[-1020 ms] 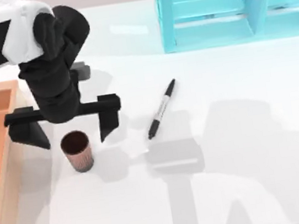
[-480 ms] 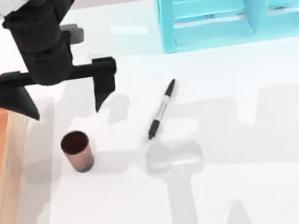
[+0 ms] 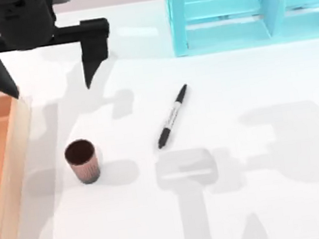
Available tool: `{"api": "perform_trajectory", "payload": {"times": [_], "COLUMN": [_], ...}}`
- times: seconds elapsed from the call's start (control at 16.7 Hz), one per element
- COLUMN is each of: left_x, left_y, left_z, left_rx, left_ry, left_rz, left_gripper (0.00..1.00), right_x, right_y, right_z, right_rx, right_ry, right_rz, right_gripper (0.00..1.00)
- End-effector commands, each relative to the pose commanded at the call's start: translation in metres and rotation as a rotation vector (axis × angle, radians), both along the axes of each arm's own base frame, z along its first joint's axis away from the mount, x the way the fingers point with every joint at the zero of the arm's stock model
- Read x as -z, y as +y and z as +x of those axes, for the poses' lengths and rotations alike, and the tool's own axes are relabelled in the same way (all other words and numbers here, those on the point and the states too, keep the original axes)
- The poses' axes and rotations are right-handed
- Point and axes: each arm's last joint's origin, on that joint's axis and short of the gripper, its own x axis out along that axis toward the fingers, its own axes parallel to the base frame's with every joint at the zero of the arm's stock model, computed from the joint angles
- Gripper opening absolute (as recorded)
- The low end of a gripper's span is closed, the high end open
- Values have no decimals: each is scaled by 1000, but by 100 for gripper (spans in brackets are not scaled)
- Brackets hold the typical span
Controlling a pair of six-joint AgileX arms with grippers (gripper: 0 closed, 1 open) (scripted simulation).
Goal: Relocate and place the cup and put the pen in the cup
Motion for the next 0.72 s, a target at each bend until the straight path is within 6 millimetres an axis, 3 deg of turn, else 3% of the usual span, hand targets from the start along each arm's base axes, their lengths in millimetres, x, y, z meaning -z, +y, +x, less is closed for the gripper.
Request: {"api": "perform_trajectory", "payload": {"times": [0.24, 0.36, 0.54, 0.72], "left_x": [1, 7, 36, 85], "left_y": [0, -12, -53, -108], "left_z": [1, 7, 26, 42], "left_rx": [-1, 34, 140, 276], "left_ry": [0, -14, -39, -63], "left_rz": [1, 12, 54, 111], "left_gripper": [100, 100, 100, 100], "right_x": [0, 0, 0, 0], "right_y": [0, 0, 0, 0], "right_z": [0, 0, 0, 0], "right_rx": [0, 0, 0, 0], "right_ry": [0, 0, 0, 0], "right_rz": [0, 0, 0, 0], "right_gripper": [100, 100, 100, 100]}}
